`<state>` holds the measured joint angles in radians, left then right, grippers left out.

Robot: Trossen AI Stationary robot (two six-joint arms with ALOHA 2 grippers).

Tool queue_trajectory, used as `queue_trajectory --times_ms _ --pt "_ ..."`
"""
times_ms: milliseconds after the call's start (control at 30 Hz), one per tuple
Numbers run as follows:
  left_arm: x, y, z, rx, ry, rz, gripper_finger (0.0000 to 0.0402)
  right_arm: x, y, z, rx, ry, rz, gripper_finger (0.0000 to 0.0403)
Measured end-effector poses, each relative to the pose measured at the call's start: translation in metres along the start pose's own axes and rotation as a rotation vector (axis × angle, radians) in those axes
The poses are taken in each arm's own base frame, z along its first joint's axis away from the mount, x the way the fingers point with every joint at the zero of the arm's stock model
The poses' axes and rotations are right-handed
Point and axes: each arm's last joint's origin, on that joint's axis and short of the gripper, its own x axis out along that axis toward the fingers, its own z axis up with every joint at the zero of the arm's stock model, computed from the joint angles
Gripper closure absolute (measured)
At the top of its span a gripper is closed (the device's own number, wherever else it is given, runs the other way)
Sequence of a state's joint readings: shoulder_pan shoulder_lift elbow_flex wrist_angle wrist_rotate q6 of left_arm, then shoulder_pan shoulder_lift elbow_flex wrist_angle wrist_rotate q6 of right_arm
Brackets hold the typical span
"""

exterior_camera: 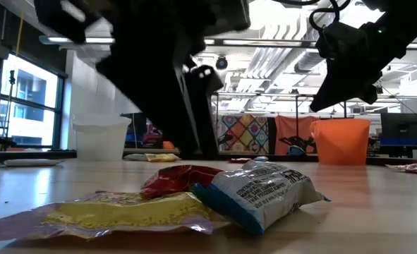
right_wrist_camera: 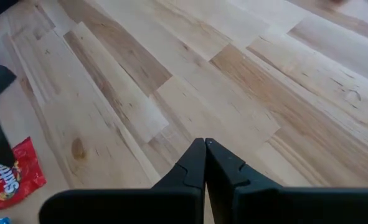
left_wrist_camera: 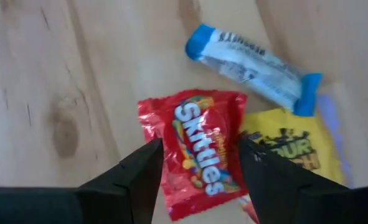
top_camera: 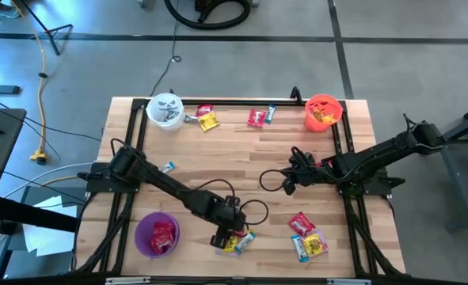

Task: Sort candy
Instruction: Put the red candy into the purple bucket

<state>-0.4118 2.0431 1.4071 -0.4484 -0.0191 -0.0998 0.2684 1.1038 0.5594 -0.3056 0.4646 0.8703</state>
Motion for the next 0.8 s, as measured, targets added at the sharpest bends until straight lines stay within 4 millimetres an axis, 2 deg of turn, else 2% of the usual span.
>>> queue_trajectory --times_ms 200,367,533,667,800 --pt "0.024 -0.001 -0.007 0.003 0.053 -0.067 0.0237 0.000 0.000 0.000 0.003 -0.002 -0.002 0.0403" --pt "0.025 -0.002 -0.007 0.008 0.053 -0.060 0.0277 0.000 0.000 0.000 0.007 0.000 -0.003 0.0403" --pt "0.008 0.002 -0.007 0.060 0.060 -0.010 0.0337 0.000 0.000 0.000 0.036 -0.001 0.000 0.0403" --pt "-0.020 0.010 0.000 0.048 0.025 0.018 0.0387 0.000 0.000 0.000 0.038 -0.001 0.002 0.0403" --pt "-0.050 0.019 0.004 0.026 0.002 0.039 0.0396 0.000 0.000 0.000 0.030 -0.002 0.003 0.0403"
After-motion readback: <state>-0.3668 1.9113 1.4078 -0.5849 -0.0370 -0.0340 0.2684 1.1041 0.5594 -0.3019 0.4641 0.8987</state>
